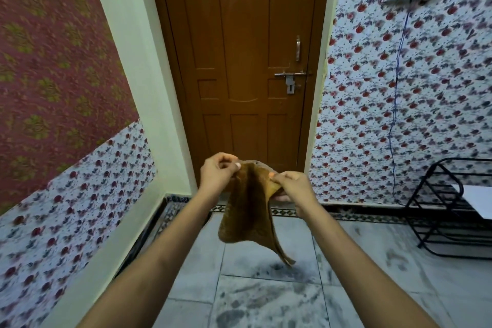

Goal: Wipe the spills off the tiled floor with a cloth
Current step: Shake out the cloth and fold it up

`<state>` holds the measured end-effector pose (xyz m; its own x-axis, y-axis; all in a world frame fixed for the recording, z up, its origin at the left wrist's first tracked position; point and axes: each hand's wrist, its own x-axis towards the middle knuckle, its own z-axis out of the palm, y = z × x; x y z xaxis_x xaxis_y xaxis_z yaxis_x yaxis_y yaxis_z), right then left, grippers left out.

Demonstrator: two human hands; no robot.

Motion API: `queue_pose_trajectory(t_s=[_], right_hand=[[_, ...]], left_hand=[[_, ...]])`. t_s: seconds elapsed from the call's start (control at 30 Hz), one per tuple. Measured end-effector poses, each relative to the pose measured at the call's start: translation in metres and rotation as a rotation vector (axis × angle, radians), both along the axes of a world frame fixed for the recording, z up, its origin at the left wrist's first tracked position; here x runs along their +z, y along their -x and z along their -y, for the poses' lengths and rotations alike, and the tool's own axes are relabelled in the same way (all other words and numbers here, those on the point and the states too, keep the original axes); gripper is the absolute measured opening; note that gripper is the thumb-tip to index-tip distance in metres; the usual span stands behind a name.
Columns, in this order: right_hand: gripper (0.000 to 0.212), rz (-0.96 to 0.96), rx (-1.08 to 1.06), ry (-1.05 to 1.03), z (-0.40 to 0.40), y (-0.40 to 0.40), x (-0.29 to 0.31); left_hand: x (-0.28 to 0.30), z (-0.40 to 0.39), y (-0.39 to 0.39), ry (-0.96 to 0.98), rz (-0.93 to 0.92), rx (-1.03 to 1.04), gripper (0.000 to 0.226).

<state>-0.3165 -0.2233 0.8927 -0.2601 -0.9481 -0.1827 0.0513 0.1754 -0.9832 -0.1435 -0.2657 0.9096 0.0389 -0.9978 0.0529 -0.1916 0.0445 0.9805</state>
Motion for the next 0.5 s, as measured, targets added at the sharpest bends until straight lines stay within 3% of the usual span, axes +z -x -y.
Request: queue_pose_trajectory(t_s=[0.3,0.5], right_hand=[[0.015,0.141,0.022,-0.055,0.007,-0.025,0.000],[0.019,0.197,0.033,-0.115,0.009,-0.034,0.005]], left_hand=[[-0.014,-0.021,0.007,0.157,0.155,-0.152,0.019],[-0.019,-0.023,0.001,0.225,0.210,-0.110,0.017]])
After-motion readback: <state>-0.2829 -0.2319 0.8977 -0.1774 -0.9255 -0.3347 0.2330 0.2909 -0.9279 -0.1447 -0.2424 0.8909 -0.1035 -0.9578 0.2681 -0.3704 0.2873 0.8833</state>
